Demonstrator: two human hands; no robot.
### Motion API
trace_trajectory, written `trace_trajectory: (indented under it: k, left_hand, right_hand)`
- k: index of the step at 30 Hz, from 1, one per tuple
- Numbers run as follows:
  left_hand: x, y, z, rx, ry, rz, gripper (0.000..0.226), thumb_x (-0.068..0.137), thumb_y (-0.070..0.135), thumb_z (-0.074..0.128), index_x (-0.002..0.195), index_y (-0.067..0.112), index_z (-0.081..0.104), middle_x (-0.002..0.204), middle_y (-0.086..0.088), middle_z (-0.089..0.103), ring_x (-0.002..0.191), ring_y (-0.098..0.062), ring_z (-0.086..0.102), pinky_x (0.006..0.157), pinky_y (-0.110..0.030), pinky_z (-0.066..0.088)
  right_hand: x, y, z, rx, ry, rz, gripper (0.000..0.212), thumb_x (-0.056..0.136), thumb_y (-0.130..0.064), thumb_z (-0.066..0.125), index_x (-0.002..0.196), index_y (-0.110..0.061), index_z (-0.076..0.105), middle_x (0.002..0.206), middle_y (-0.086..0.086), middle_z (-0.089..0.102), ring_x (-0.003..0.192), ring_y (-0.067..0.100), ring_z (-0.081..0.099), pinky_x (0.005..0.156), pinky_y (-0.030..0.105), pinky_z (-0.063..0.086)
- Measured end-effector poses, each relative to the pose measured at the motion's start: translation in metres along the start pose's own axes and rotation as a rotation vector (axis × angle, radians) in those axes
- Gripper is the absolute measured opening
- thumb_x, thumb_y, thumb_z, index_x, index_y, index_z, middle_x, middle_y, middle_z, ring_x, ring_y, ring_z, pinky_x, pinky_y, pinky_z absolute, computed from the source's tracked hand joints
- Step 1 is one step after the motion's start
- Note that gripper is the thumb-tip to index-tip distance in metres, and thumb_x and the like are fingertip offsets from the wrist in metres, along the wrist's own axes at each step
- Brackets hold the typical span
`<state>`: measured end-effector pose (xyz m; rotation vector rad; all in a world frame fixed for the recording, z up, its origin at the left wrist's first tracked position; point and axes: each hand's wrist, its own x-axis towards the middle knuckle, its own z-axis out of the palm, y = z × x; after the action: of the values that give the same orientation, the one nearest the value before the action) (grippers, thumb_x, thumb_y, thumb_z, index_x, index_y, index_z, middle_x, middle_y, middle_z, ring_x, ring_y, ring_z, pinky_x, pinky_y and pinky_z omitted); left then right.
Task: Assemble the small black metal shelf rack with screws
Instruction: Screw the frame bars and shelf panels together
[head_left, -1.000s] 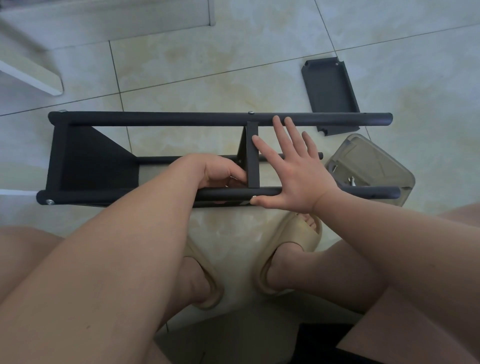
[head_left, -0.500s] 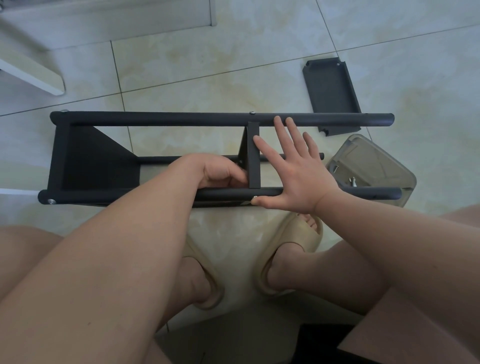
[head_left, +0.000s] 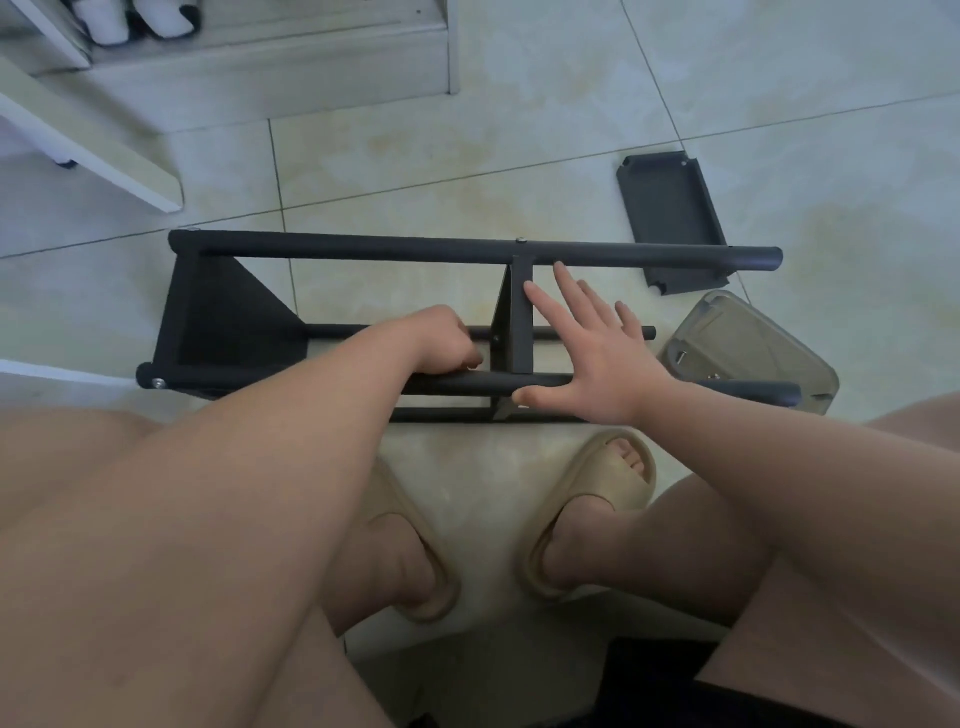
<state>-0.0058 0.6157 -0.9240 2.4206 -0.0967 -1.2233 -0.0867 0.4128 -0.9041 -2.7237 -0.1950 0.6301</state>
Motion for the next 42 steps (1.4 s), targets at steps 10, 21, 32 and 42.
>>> trace_trajectory:
  k: [10, 21, 32, 42]
  left_hand:
    - [-0.065, -0.004, -0.028, 0.297, -0.216, -0.083, 0.042, 0.083, 0.060, 0.070, 0.095, 0.019, 0.073, 0.091, 0.005, 0.075, 0.090, -0.017, 0.069, 0.090, -0.038, 0.051]
    - [-0.076, 0.004, -0.028, 0.310, 0.503, -0.026, 0.018, 0.097, 0.020, 0.054, 0.115, 0.024, 0.057, 0.102, -0.001, 0.060, 0.095, -0.023, 0.046, 0.100, -0.044, 0.034]
    - [-0.013, 0.003, -0.114, 0.283, 0.582, -0.045, 0.022, 0.098, 0.020, 0.054, 0.120, 0.022, 0.057, 0.116, -0.005, 0.048, 0.106, -0.028, 0.051, 0.098, -0.050, 0.036]
    - [0.089, -0.026, -0.170, 0.394, 0.833, 0.014, 0.021, 0.104, 0.027, 0.044, 0.122, 0.019, 0.046, 0.124, -0.007, 0.053, 0.111, -0.031, 0.048, 0.097, -0.050, 0.036]
  right_hand:
    - [-0.026, -0.017, -0.016, -0.053, -0.278, 0.223, 0.064, 0.093, -0.034, 0.068, 0.150, -0.029, 0.040, 0.143, 0.005, 0.055, 0.127, 0.027, 0.055, 0.103, 0.043, 0.049]
    - [0.014, -0.038, -0.051, -0.387, 0.164, 0.270, 0.036, 0.093, -0.001, 0.047, 0.118, -0.026, 0.054, 0.102, -0.001, 0.056, 0.106, 0.026, 0.052, 0.108, 0.053, 0.033]
    - [0.128, -0.031, -0.099, -0.334, 0.230, 0.158, 0.049, 0.093, 0.002, 0.050, 0.132, -0.028, 0.049, 0.127, 0.001, 0.052, 0.126, 0.025, 0.043, 0.106, 0.060, 0.033]
    - [0.250, -0.017, -0.100, -0.338, 0.423, 0.058, 0.057, 0.094, 0.001, 0.050, 0.143, -0.024, 0.041, 0.140, 0.002, 0.045, 0.136, 0.026, 0.033, 0.108, 0.069, 0.031]
